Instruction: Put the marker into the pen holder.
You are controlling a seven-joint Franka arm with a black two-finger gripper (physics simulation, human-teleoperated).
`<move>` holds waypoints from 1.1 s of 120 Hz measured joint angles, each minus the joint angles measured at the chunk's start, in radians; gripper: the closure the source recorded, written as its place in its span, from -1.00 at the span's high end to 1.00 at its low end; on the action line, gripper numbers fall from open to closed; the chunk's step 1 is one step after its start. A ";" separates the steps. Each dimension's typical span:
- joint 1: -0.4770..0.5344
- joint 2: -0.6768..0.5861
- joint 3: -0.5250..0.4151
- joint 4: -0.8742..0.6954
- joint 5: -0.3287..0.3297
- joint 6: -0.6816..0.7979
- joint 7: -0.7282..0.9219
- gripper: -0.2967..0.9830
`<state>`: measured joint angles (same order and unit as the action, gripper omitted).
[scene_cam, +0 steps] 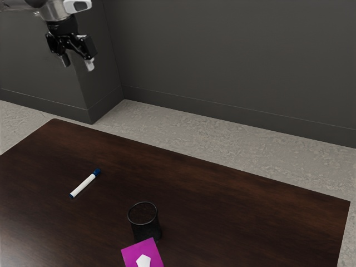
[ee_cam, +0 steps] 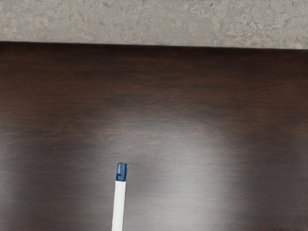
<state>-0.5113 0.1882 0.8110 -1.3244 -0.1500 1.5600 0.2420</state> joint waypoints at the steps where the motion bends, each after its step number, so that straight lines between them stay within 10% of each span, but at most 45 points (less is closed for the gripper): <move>1: -0.001 0.001 -0.002 0.001 -0.002 -0.001 0.001 0.50; 47: -0.034 0.009 -0.008 -0.364 0.075 0.080 -0.067 0.50; 73: 0.407 0.198 -0.374 -0.446 0.019 0.375 -0.001 0.30; 132: 0.448 0.287 -0.428 -0.588 -0.020 0.717 0.134 -0.20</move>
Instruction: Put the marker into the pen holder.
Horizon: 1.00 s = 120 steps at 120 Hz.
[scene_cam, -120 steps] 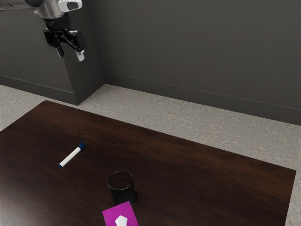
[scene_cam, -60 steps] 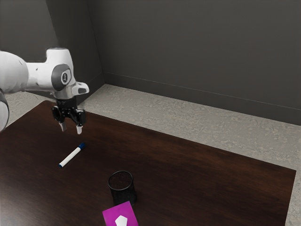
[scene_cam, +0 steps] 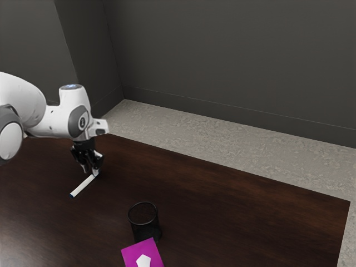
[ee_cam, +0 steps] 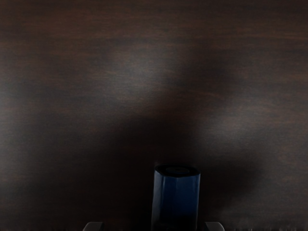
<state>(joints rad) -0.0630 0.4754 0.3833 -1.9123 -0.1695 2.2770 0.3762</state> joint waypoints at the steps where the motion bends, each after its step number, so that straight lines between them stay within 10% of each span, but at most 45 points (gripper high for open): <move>1: 0.000 -0.001 0.000 -0.003 0.000 0.002 0.002 -0.20; 120: -0.025 -0.080 -0.003 -0.134 0.018 0.106 0.088 -0.66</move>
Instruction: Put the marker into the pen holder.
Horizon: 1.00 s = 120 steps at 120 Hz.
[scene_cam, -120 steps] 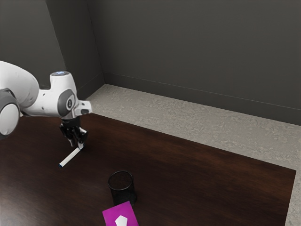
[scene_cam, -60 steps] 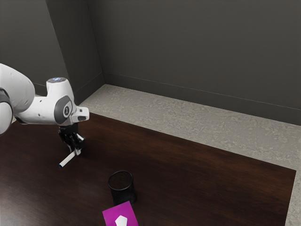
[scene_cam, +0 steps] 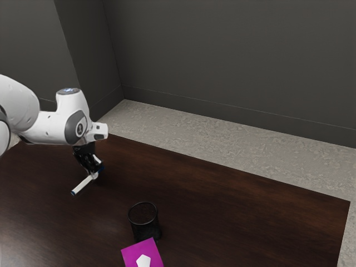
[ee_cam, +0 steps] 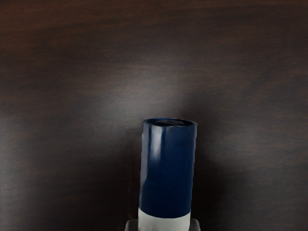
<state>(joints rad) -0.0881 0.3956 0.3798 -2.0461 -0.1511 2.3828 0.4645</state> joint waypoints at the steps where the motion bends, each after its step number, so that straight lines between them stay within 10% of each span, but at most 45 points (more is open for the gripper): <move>1: -0.003 -0.005 0.000 0.000 0.001 0.000 -0.001 -0.66; 53: -0.391 -0.288 0.001 -0.034 0.029 0.041 -0.066 -0.69; 120: -0.451 -0.362 -0.024 -0.181 0.020 0.208 -0.168 -0.69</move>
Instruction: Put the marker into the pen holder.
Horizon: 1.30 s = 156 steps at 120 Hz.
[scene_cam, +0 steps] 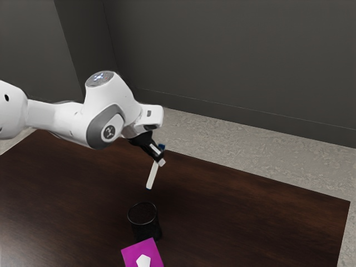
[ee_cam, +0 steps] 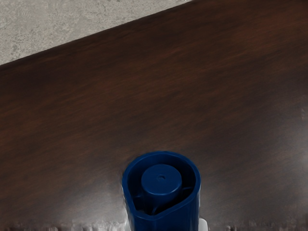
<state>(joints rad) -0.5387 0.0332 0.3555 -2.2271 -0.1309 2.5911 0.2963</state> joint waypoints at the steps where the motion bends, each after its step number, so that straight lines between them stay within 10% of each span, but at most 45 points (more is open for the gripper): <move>1: -0.003 -0.008 0.001 -0.008 0.000 0.001 -0.001 -0.68; 127: -0.048 -0.265 -0.006 -0.301 0.000 0.004 -0.050 -0.60; 156: -0.056 -0.264 -0.005 -0.300 -0.018 -0.001 -0.027 0.01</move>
<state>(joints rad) -0.5944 -0.2303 0.3500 -2.5268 -0.1485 2.5897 0.2692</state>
